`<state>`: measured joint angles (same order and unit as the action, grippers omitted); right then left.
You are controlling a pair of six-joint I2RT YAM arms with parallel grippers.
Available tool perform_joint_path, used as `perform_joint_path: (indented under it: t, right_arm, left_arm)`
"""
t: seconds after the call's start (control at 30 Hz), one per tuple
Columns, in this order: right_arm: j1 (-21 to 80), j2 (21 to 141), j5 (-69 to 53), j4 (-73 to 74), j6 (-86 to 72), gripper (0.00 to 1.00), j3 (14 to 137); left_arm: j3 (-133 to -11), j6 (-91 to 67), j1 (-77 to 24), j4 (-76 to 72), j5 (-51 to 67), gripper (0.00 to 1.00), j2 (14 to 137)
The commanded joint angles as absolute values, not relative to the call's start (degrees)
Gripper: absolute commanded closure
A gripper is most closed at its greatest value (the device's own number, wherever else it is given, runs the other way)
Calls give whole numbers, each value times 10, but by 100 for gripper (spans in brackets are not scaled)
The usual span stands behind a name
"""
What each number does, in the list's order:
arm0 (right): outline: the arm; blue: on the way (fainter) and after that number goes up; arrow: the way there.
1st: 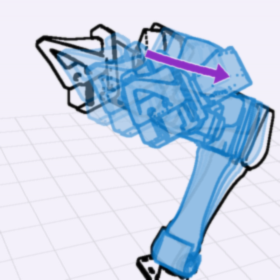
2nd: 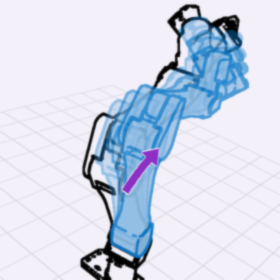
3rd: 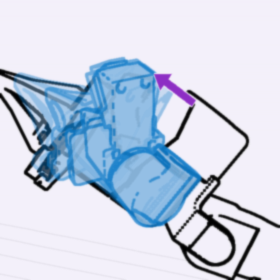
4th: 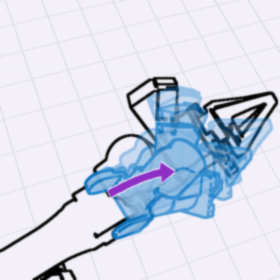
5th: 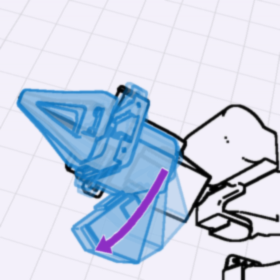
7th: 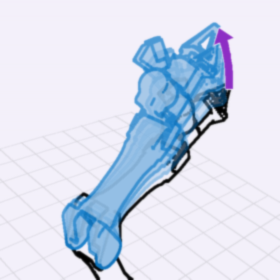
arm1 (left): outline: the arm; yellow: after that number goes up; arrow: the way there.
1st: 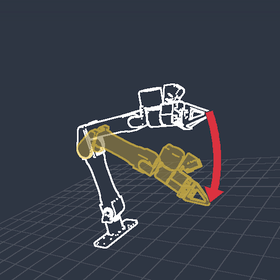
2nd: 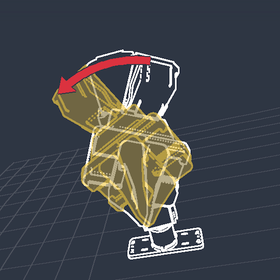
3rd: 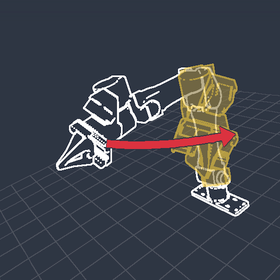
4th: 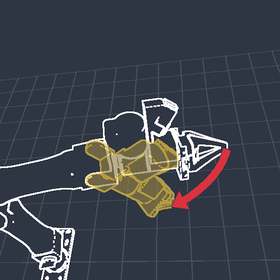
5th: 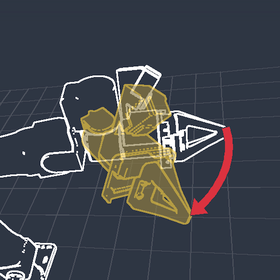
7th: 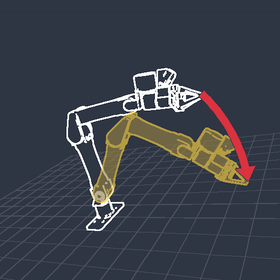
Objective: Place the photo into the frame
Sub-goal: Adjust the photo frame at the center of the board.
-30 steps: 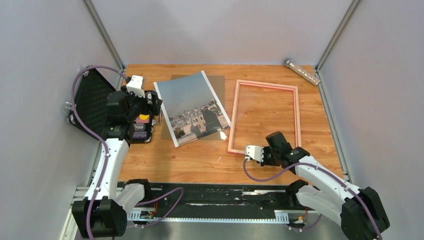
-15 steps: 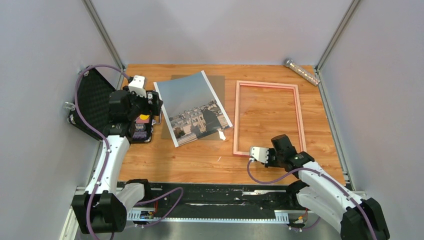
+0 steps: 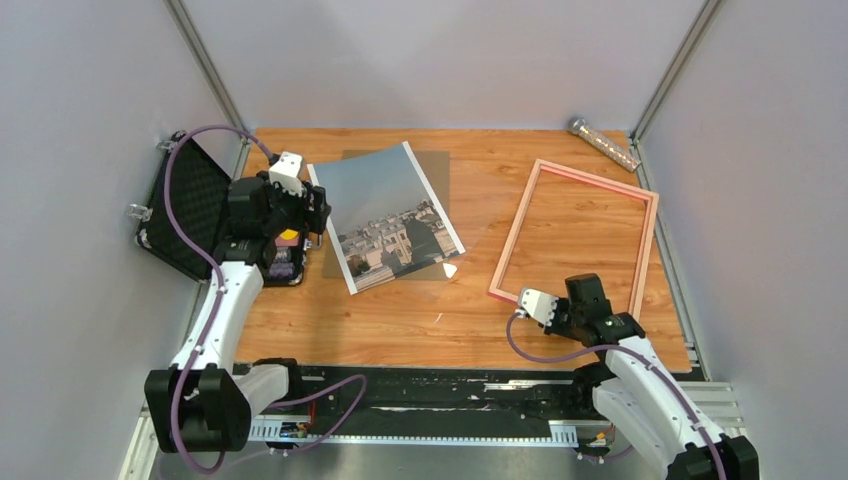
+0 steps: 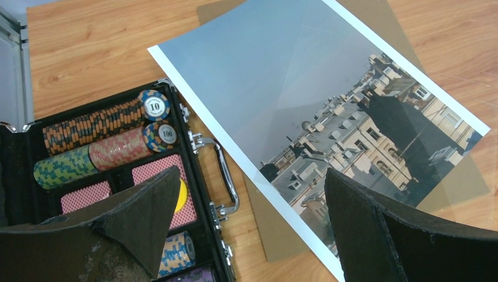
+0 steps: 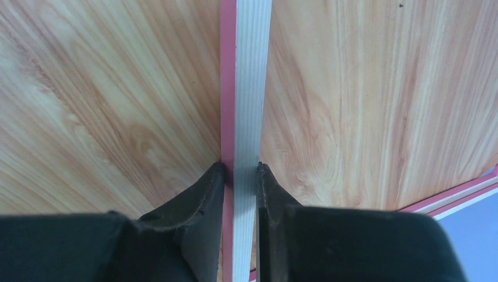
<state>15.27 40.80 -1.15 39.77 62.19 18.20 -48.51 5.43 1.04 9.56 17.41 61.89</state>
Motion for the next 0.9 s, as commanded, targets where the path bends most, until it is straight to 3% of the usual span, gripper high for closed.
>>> perform_joint_path:
  t: [0.0,0.27,0.53,0.67,0.87]
  right_arm:
    - [149,400,-20,383,641,100,183]
    - [153,411,-38,391,648,95,196]
    - [157,429,-94,395,595,35,259]
    - [157,465,-154,396,546,19,322]
    - [162,548,-243,325,412,9,427]
  left_arm:
    - [-511,73,7,69,171,0,628]
    - [-517,77,-12,52,167,0,656]
    - [-546,79,-42,48,156,0,712]
    - [-570,71,-56,54,161,0,747]
    - [-637,64,-72,89,175,0,824]
